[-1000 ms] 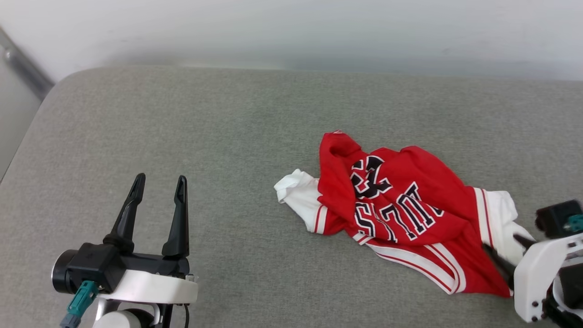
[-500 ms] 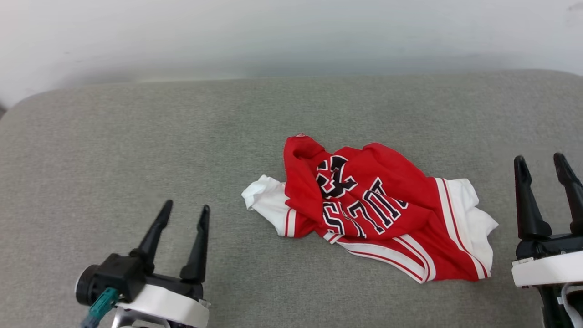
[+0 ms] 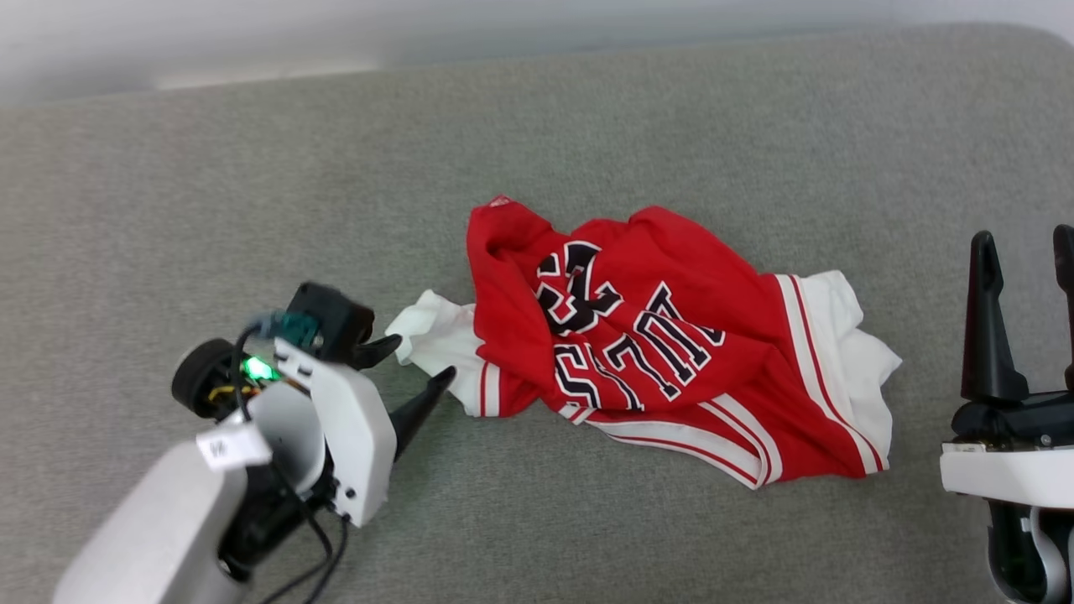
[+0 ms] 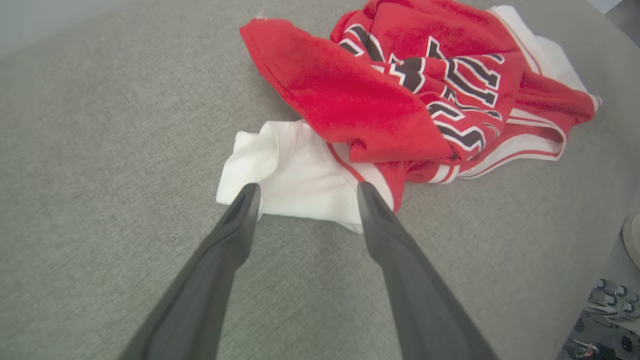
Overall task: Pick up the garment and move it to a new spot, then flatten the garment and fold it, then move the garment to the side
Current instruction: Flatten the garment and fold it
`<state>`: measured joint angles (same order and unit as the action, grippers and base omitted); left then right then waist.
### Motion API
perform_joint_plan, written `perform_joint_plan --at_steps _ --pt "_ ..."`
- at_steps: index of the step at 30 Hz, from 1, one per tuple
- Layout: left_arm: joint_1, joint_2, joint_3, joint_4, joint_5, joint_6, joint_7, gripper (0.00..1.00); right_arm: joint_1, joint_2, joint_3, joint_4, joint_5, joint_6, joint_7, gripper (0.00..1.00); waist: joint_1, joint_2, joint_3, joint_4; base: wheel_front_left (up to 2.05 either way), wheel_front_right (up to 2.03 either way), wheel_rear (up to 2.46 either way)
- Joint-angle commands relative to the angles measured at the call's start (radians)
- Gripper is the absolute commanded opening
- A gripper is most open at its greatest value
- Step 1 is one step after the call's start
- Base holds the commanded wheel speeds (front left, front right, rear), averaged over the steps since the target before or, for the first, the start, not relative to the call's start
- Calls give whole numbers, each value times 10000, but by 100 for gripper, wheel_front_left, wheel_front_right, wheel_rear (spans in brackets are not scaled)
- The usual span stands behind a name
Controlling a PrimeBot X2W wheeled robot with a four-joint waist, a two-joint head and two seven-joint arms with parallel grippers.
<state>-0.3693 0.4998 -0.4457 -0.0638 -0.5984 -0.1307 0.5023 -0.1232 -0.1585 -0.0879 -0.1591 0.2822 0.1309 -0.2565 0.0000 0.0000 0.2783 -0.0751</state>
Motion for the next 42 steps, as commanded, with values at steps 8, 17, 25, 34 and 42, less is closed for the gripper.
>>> perform_joint_plan --at_steps 8,17,25,34,42 --pt "-1925 1040 -1166 578 -1564 8 2343 100 -481 339 192 200 -115 -3 -81 100 0 0 862 -633 0 0 0" --pt "-3126 1458 -1966 2182 -898 8 2725 100 -657 602 150 113 -140 -3 -86 100 0 0 1191 -928 0 0 0" --pt "-2955 1172 -2387 2792 -1434 8 1785 0 -620 611 304 199 -371 -3 -87 100 0 0 1096 -775 0 0 0" --pt "-1867 1743 -1629 1913 -1678 289 -682 0 -323 393 198 292 -505 -3 -87 100 0 0 209 -241 0 0 0" --pt "555 2841 -1011 -983 -2044 1341 -1435 0 118 362 61 413 -485 -3 -88 100 0 0 -684 361 0 0 0"
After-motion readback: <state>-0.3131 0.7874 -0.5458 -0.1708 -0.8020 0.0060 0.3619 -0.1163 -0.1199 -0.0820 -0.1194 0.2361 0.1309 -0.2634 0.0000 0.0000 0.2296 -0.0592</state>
